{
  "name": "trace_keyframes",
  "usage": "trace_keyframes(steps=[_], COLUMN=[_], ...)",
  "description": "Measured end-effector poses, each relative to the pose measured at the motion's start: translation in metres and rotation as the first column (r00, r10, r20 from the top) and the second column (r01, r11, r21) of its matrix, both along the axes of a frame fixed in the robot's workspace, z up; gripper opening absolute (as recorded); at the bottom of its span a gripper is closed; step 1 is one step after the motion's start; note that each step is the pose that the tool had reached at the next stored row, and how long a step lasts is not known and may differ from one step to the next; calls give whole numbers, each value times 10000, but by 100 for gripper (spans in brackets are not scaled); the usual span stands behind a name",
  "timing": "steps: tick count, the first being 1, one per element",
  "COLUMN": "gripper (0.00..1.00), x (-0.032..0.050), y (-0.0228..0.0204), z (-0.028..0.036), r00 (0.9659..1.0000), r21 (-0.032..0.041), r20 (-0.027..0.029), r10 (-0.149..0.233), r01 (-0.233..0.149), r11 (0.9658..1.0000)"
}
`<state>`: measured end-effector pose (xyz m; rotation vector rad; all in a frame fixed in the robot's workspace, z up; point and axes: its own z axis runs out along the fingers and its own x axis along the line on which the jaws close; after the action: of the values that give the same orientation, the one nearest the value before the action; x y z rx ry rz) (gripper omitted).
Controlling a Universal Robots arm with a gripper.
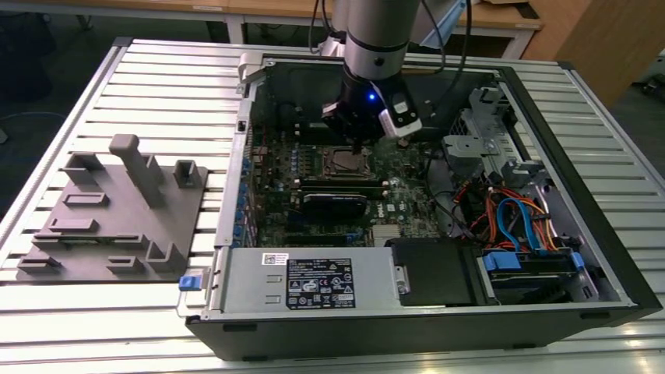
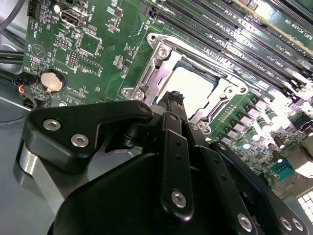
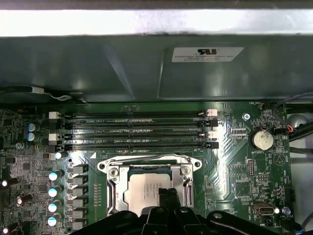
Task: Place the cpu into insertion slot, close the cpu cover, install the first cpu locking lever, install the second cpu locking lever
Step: 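Install the second cpu locking lever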
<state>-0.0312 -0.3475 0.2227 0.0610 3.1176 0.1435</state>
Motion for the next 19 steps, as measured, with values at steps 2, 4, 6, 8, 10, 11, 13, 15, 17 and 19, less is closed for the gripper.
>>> trace_keyframes(steps=[2, 4, 6, 8, 10, 11, 13, 15, 17, 19], gripper=[11, 11, 11, 11, 11, 11, 11, 11, 11, 11], x=[0, 0, 0, 0, 0, 0, 0, 0, 0, 0], y=[-9, -17, -20, -22, -22, -22, -22, -23, -23, -23], z=[0, 0, 0, 0, 0, 0, 0, 1, 7, 21], r00=[10000, 10000, 10000, 10000, 10000, 10000, 10000, 10000, 10000, 10000], r21=[0, 0, 0, -1, -1, -1, -1, -2, -4, -2], r20=[0, 0, 1, 0, 0, 0, 0, 0, -1, 0], r10=[0, -1, -1, 0, 0, 0, -1, 0, 0, 0], r01=[0, 1, 1, 0, 0, 0, 1, 0, 0, 0], r11=[10000, 10000, 10000, 10000, 10000, 10000, 10000, 10000, 10000, 10000])
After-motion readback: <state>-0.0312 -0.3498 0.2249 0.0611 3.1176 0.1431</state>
